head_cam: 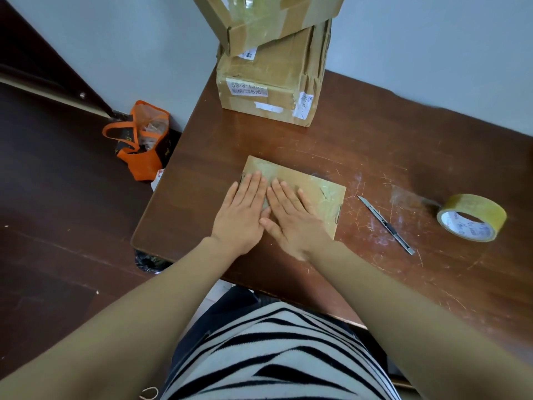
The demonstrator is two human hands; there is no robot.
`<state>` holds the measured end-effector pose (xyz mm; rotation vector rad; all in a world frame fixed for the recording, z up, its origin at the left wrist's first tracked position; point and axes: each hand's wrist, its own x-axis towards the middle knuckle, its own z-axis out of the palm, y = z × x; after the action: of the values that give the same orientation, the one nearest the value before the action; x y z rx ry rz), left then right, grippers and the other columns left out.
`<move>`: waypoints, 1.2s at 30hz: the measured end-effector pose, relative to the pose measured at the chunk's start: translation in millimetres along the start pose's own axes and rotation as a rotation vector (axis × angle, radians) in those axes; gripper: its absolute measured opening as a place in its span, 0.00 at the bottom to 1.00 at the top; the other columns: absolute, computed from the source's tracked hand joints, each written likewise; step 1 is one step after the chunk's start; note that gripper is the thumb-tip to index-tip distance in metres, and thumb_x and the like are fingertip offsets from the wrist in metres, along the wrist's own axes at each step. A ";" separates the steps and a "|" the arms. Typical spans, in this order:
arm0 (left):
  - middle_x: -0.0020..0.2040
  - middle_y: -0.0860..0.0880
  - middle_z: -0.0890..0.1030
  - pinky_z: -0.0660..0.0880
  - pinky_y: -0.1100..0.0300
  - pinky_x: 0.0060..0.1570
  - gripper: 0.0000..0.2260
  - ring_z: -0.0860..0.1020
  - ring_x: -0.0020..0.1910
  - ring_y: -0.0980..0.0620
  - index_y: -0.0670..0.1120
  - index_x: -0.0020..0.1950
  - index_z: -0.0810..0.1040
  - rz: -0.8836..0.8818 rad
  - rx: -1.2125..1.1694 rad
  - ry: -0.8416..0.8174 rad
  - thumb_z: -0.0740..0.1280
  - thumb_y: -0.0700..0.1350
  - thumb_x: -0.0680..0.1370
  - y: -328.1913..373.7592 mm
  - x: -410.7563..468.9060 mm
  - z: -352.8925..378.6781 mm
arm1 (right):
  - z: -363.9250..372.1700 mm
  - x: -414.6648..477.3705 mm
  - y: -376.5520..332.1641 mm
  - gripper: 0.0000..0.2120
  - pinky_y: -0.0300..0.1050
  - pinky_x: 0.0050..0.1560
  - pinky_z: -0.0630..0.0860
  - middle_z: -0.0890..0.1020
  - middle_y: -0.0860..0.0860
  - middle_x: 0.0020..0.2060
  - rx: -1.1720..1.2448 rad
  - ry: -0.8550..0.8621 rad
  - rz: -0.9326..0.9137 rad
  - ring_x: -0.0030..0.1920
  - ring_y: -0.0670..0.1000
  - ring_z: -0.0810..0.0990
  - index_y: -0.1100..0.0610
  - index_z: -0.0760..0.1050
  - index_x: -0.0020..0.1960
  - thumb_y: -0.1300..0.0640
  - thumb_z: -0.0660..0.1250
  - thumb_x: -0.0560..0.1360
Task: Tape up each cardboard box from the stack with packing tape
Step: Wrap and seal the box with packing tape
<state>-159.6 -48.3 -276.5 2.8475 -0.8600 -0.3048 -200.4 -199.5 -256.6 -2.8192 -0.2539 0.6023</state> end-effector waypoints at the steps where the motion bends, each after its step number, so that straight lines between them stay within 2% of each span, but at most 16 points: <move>1: 0.78 0.43 0.54 0.45 0.53 0.75 0.28 0.49 0.77 0.49 0.41 0.77 0.51 0.013 -0.010 -0.015 0.39 0.54 0.80 -1.6 -0.7 -1.6 | 1.1 -2.1 6.3 0.34 0.47 0.74 0.31 0.34 0.44 0.72 -0.041 0.014 -0.028 0.73 0.44 0.32 0.51 0.33 0.73 0.35 0.27 0.72; 3: 0.78 0.42 0.54 0.45 0.53 0.74 0.29 0.50 0.77 0.49 0.40 0.77 0.53 0.022 0.021 -0.006 0.42 0.55 0.81 -2.5 -0.5 -3.0 | 6.5 -9.9 22.9 0.34 0.50 0.75 0.38 0.45 0.49 0.76 -0.141 0.106 -0.084 0.76 0.47 0.42 0.54 0.43 0.76 0.37 0.29 0.77; 5: 0.78 0.42 0.54 0.45 0.53 0.74 0.30 0.52 0.77 0.47 0.40 0.77 0.55 0.001 0.031 -0.025 0.44 0.56 0.80 -0.3 0.2 -5.0 | 11.1 -17.9 34.3 0.32 0.51 0.74 0.45 0.58 0.53 0.76 -0.178 0.123 -0.076 0.76 0.51 0.53 0.57 0.53 0.76 0.39 0.36 0.81; 6: 0.78 0.42 0.55 0.45 0.53 0.73 0.30 0.53 0.77 0.46 0.40 0.77 0.55 -0.003 0.032 -0.030 0.44 0.56 0.80 1.2 -0.2 -7.7 | 11.3 -19.2 37.9 0.32 0.52 0.74 0.46 0.61 0.55 0.75 -0.191 0.118 -0.078 0.75 0.52 0.56 0.58 0.56 0.76 0.40 0.39 0.81; 9: 0.78 0.43 0.54 0.42 0.53 0.74 0.31 0.52 0.78 0.47 0.43 0.78 0.53 -0.001 0.099 -0.046 0.40 0.57 0.79 0.8 -0.9 -13.6 | 10.2 -22.5 32.7 0.34 0.53 0.73 0.49 0.63 0.57 0.74 -0.180 0.190 -0.115 0.74 0.55 0.61 0.61 0.61 0.74 0.42 0.52 0.75; 11: 0.77 0.43 0.59 0.43 0.49 0.73 0.28 0.56 0.77 0.46 0.46 0.78 0.56 -0.007 0.144 -0.004 0.42 0.55 0.79 5.7 -1.0 -17.7 | 11.9 -23.4 24.3 0.34 0.54 0.73 0.52 0.63 0.57 0.74 -0.166 0.231 -0.122 0.74 0.54 0.61 0.61 0.62 0.74 0.43 0.54 0.74; 12: 0.77 0.43 0.58 0.42 0.49 0.73 0.27 0.55 0.77 0.46 0.46 0.78 0.54 0.018 0.143 0.004 0.42 0.55 0.80 9.0 -1.0 -16.2 | 14.7 -23.7 20.7 0.33 0.54 0.72 0.53 0.64 0.57 0.74 -0.152 0.231 -0.117 0.74 0.54 0.62 0.61 0.62 0.74 0.44 0.55 0.74; 14: 0.79 0.44 0.50 0.36 0.54 0.73 0.28 0.46 0.78 0.50 0.47 0.77 0.44 0.066 0.095 -0.042 0.36 0.56 0.78 14.3 -4.2 -10.4 | 19.8 -25.7 16.6 0.33 0.54 0.71 0.55 0.65 0.56 0.73 -0.135 0.216 -0.108 0.74 0.53 0.63 0.60 0.63 0.74 0.44 0.55 0.73; 16: 0.79 0.46 0.43 0.33 0.57 0.71 0.32 0.39 0.77 0.52 0.46 0.77 0.39 0.023 0.055 -0.085 0.33 0.59 0.75 8.9 -4.7 -8.5 | 20.0 -24.7 21.7 0.32 0.54 0.72 0.55 0.66 0.56 0.73 -0.135 0.214 -0.123 0.73 0.53 0.64 0.60 0.64 0.73 0.45 0.55 0.73; 19: 0.78 0.47 0.39 0.36 0.57 0.73 0.35 0.40 0.77 0.50 0.44 0.78 0.40 -0.119 -0.015 -0.079 0.40 0.64 0.78 -2.2 -8.2 -14.0 | 16.8 -24.6 25.1 0.32 0.52 0.72 0.54 0.67 0.56 0.72 -0.145 0.218 -0.139 0.73 0.54 0.65 0.59 0.66 0.72 0.45 0.55 0.73; 23: 0.78 0.45 0.38 0.40 0.56 0.74 0.34 0.41 0.78 0.49 0.42 0.78 0.39 -0.137 -0.178 -0.148 0.52 0.59 0.81 -1.0 -10.4 -21.6 | 5.0 -11.7 6.8 0.30 0.51 0.69 0.57 0.76 0.57 0.64 -0.080 0.248 -0.078 0.66 0.58 0.73 0.61 0.74 0.64 0.44 0.56 0.68; 27: 0.78 0.42 0.40 0.51 0.55 0.75 0.39 0.47 0.78 0.48 0.39 0.77 0.39 -0.216 -0.393 -0.131 0.58 0.57 0.80 -2.2 -11.3 -23.2 | 9.9 3.4 0.7 0.31 0.50 0.73 0.49 0.65 0.54 0.73 -0.199 0.177 -0.082 0.74 0.53 0.62 0.59 0.61 0.75 0.44 0.50 0.76; 30: 0.79 0.41 0.44 0.53 0.54 0.74 0.39 0.51 0.77 0.45 0.40 0.78 0.40 -0.216 -0.333 -0.154 0.57 0.59 0.80 -2.1 -12.2 -25.3 | 10.5 1.7 8.2 0.29 0.46 0.74 0.35 0.49 0.51 0.77 -0.203 0.151 -0.129 0.76 0.48 0.45 0.57 0.47 0.78 0.47 0.50 0.81; 31: 0.79 0.42 0.44 0.53 0.55 0.73 0.39 0.52 0.77 0.44 0.40 0.78 0.39 -0.210 -0.314 -0.165 0.57 0.59 0.80 -1.6 -11.7 -27.0 | 9.9 -2.4 13.3 0.29 0.45 0.74 0.34 0.46 0.51 0.77 -0.187 0.141 -0.137 0.76 0.48 0.42 0.57 0.46 0.78 0.47 0.51 0.82; 34: 0.79 0.43 0.41 0.47 0.55 0.74 0.39 0.48 0.78 0.46 0.42 0.77 0.35 -0.222 -0.273 -0.199 0.54 0.63 0.80 -0.8 -11.6 -25.9 | 13.1 -16.5 22.8 0.30 0.48 0.75 0.44 0.59 0.55 0.75 -0.173 0.155 -0.133 0.75 0.52 0.54 0.60 0.57 0.76 0.47 0.52 0.77; 36: 0.78 0.41 0.38 0.36 0.52 0.73 0.39 0.41 0.78 0.46 0.43 0.77 0.35 -0.242 -0.095 -0.129 0.48 0.66 0.78 2.3 -12.2 -19.5 | 14.8 -20.2 27.2 0.32 0.48 0.75 0.45 0.60 0.56 0.75 -0.166 0.147 -0.144 0.75 0.52 0.54 0.60 0.58 0.76 0.48 0.53 0.74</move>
<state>-166.1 -41.8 -255.3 2.8682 -0.5039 -0.5487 -221.7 -226.9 -269.5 -2.9516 -0.4948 0.3558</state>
